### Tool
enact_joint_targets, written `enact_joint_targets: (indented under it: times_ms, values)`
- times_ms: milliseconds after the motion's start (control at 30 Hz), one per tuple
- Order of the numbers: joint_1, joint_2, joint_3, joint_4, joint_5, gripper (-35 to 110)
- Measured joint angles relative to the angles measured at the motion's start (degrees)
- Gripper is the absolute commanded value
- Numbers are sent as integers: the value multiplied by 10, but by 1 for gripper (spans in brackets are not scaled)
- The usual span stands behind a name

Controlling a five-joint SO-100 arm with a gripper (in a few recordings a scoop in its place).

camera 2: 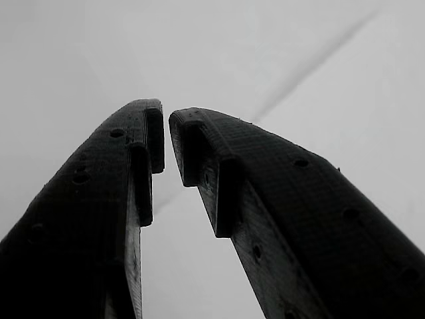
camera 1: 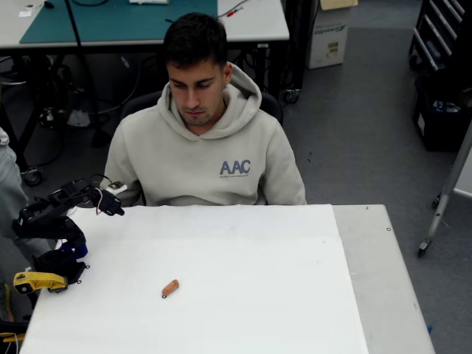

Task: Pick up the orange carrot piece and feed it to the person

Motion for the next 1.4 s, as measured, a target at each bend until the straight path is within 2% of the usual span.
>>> enact_joint_targets:
  times_ms: [467,867,1000,1133,1233,1400]
  values:
    - [215,-219,-123,0,-149,-2]
    - [337,-337,-229,0,-224,-2]
    - [337,-351,-232,3,-226,-2]
    - [287,-340,-218,10,-222,-2]
    - [224,-294,-176,5,-194,-2]
    - [141,-175,-94,6,-86,-2]
